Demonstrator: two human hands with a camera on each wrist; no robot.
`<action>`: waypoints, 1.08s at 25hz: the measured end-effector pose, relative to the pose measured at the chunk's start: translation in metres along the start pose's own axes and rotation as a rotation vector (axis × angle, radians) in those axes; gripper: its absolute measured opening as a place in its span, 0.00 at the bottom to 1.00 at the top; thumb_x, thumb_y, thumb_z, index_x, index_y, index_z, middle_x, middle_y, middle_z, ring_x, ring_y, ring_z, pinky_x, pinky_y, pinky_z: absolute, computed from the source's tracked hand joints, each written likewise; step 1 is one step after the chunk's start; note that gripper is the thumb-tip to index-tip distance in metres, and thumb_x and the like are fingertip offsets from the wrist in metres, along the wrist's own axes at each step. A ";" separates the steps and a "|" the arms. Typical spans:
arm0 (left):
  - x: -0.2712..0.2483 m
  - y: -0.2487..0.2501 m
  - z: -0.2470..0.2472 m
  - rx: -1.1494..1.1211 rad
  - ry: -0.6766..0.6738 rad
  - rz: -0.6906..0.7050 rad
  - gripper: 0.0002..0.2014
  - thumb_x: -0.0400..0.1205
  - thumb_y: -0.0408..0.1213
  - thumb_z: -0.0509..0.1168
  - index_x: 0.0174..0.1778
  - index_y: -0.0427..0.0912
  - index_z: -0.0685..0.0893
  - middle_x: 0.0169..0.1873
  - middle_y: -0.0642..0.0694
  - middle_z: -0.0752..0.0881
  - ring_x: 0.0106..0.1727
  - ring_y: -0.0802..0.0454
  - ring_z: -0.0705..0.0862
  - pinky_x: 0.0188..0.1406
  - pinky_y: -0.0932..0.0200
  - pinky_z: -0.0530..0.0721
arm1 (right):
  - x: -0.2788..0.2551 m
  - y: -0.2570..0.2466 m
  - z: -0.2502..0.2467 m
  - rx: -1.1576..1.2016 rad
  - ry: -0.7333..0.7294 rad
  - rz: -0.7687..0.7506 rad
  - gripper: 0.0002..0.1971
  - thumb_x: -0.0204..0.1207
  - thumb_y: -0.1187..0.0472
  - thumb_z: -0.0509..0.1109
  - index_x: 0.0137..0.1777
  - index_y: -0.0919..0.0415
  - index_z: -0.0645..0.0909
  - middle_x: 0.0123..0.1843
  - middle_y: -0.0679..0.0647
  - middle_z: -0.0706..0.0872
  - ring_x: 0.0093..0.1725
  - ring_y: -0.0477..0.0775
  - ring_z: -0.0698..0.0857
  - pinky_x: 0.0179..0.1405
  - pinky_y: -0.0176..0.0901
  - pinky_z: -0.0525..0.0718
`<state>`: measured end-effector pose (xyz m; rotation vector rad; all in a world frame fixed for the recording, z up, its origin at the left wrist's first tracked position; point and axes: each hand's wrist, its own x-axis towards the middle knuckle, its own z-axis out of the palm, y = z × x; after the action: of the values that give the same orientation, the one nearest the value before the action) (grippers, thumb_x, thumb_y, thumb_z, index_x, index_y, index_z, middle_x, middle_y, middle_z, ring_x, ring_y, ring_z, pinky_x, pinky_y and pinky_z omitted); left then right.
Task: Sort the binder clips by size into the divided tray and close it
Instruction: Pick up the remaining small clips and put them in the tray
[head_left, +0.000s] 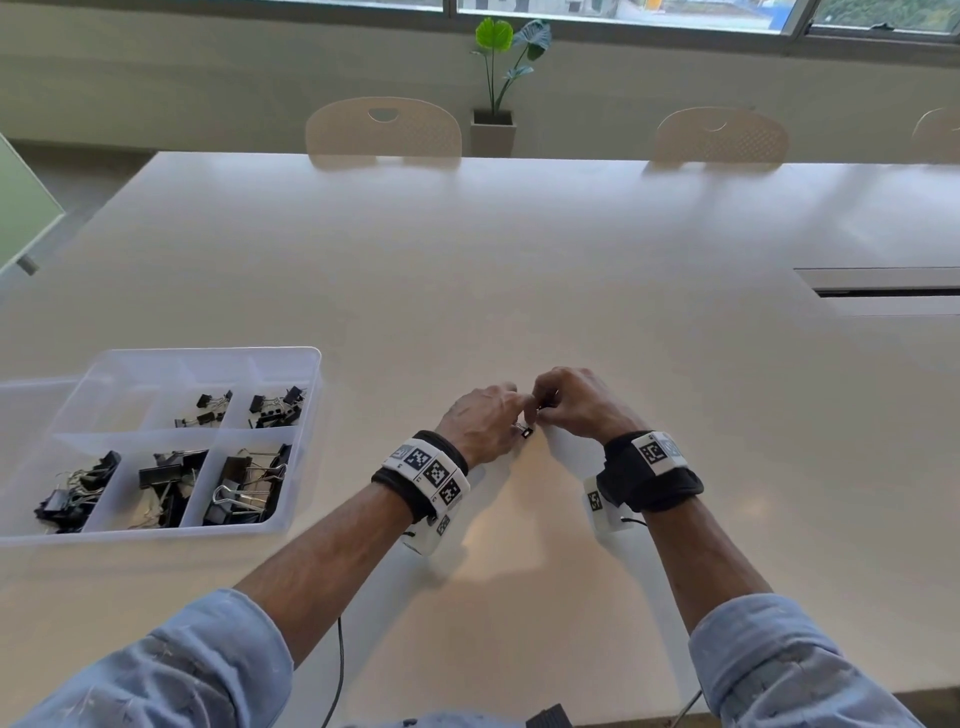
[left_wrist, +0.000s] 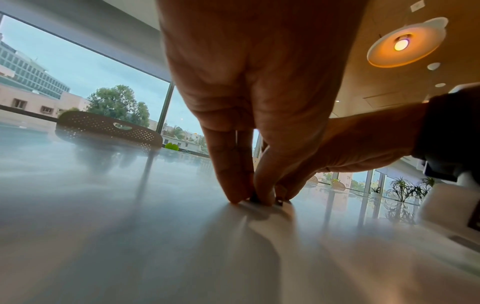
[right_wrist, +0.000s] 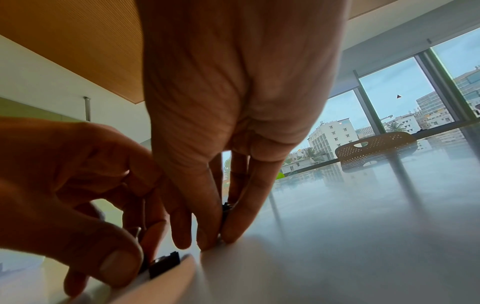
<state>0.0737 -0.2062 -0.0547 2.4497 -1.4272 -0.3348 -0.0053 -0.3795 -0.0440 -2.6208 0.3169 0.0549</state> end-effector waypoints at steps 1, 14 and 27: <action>0.001 0.001 0.000 0.003 -0.007 0.012 0.11 0.82 0.37 0.69 0.59 0.53 0.89 0.52 0.47 0.84 0.47 0.42 0.89 0.46 0.47 0.88 | 0.000 0.000 0.000 -0.001 0.001 0.005 0.03 0.71 0.60 0.83 0.41 0.52 0.92 0.42 0.49 0.89 0.44 0.52 0.86 0.41 0.44 0.82; 0.002 0.008 -0.005 -0.052 -0.001 0.046 0.07 0.78 0.32 0.75 0.51 0.44 0.89 0.50 0.47 0.87 0.49 0.46 0.88 0.48 0.55 0.85 | -0.002 0.005 -0.002 -0.007 0.005 -0.031 0.07 0.73 0.66 0.76 0.46 0.54 0.94 0.43 0.47 0.89 0.44 0.52 0.87 0.45 0.49 0.87; -0.076 -0.039 -0.034 -0.163 0.160 -0.097 0.12 0.76 0.28 0.74 0.52 0.47 0.94 0.44 0.51 0.93 0.44 0.53 0.91 0.49 0.58 0.90 | 0.011 -0.077 0.022 0.034 0.006 -0.023 0.07 0.76 0.66 0.80 0.48 0.54 0.96 0.45 0.47 0.93 0.46 0.49 0.91 0.46 0.42 0.88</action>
<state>0.0797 -0.1178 -0.0327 2.3602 -1.1711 -0.2586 0.0241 -0.3055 -0.0275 -2.5905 0.2874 0.0332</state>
